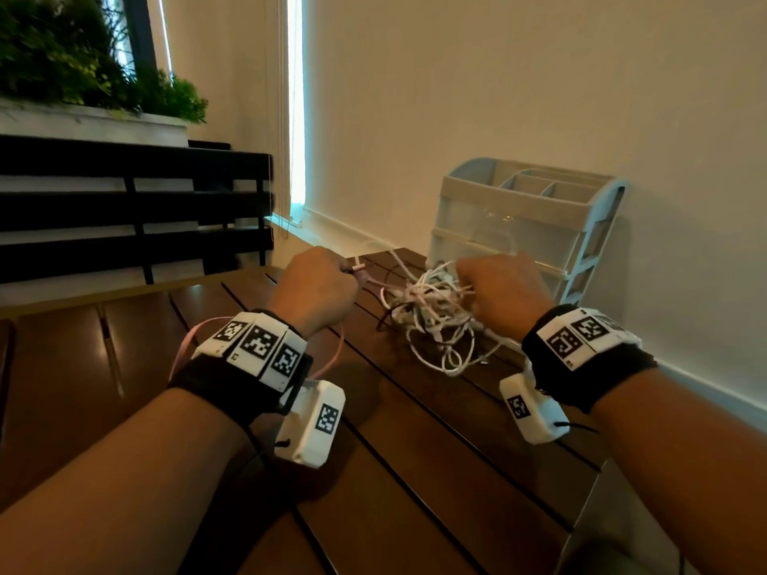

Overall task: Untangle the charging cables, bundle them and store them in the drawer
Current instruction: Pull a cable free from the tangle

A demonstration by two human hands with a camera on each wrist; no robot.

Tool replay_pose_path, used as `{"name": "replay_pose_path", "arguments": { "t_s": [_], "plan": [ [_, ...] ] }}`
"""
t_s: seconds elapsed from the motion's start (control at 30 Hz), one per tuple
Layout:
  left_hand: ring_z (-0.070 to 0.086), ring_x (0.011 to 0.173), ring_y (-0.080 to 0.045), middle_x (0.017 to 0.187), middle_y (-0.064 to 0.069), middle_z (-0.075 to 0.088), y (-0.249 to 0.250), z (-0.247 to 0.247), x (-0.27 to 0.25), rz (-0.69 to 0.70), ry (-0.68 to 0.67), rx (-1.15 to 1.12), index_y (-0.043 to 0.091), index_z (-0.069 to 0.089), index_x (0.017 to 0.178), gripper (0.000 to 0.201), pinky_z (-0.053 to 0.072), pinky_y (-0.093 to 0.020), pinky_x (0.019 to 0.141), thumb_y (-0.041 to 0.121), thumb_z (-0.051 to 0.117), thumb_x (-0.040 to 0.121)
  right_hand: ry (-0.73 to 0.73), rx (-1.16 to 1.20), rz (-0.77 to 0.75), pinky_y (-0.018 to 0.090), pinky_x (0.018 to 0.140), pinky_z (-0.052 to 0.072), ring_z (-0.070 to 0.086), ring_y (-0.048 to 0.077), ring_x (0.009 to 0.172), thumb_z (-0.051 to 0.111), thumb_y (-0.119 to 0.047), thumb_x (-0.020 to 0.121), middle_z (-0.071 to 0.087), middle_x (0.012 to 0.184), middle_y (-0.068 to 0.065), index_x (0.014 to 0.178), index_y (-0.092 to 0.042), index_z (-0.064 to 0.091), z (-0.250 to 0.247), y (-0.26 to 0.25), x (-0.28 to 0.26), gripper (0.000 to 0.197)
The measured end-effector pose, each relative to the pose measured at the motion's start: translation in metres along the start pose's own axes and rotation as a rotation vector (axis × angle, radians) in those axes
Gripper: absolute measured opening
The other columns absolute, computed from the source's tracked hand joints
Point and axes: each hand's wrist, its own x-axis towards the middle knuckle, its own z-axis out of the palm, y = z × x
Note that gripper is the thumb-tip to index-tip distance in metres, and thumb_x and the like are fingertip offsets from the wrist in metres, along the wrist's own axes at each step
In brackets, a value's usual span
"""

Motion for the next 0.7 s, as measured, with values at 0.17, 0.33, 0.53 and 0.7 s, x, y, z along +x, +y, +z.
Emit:
{"name": "replay_pose_path", "arguments": {
  "t_s": [0.17,0.33,0.53,0.7],
  "plan": [
    [0.056,0.069,-0.021,0.067,0.001,0.056,0.009,0.012,-0.008,0.109,-0.06,-0.013,0.022,0.063,0.071,0.025,0.038,-0.027,0.06,0.028,0.057,0.094,-0.306,0.437,-0.084,0.026,0.079,0.045,0.059,0.006,0.089,0.063,-0.019,0.088,0.059,0.087,-0.016,0.101,-0.027,0.066,-0.009,-0.012,0.001,0.015],
    [0.049,0.06,-0.007,0.059,0.013,0.051,0.024,0.008,-0.015,0.226,-0.049,-0.074,0.035,0.05,0.056,0.04,0.034,-0.025,0.056,0.025,0.058,0.094,-0.265,0.686,-0.067,0.014,0.068,0.051,0.064,0.001,0.073,0.071,-0.017,0.085,0.066,0.087,-0.013,0.1,-0.021,0.066,-0.006,-0.036,0.007,0.016],
    [0.053,0.07,-0.022,0.062,0.005,0.051,0.019,-0.005,-0.006,0.153,0.021,0.035,0.024,0.05,0.054,0.04,0.04,-0.029,0.063,0.032,0.06,0.092,-0.224,0.532,0.026,0.017,0.057,0.04,0.055,0.002,0.066,0.056,-0.027,0.095,0.059,0.074,-0.012,0.083,-0.022,0.063,0.008,-0.037,0.014,0.014],
    [0.06,0.085,-0.025,0.085,-0.002,0.064,0.016,-0.006,-0.011,0.095,0.039,0.262,0.016,0.072,0.093,0.02,0.045,-0.03,0.069,0.029,0.056,0.092,-0.129,0.17,-0.033,0.032,0.065,0.038,0.056,0.023,0.079,0.047,-0.025,0.097,0.057,0.084,0.004,0.094,-0.012,0.058,-0.011,-0.036,0.018,0.017]
  ]
}}
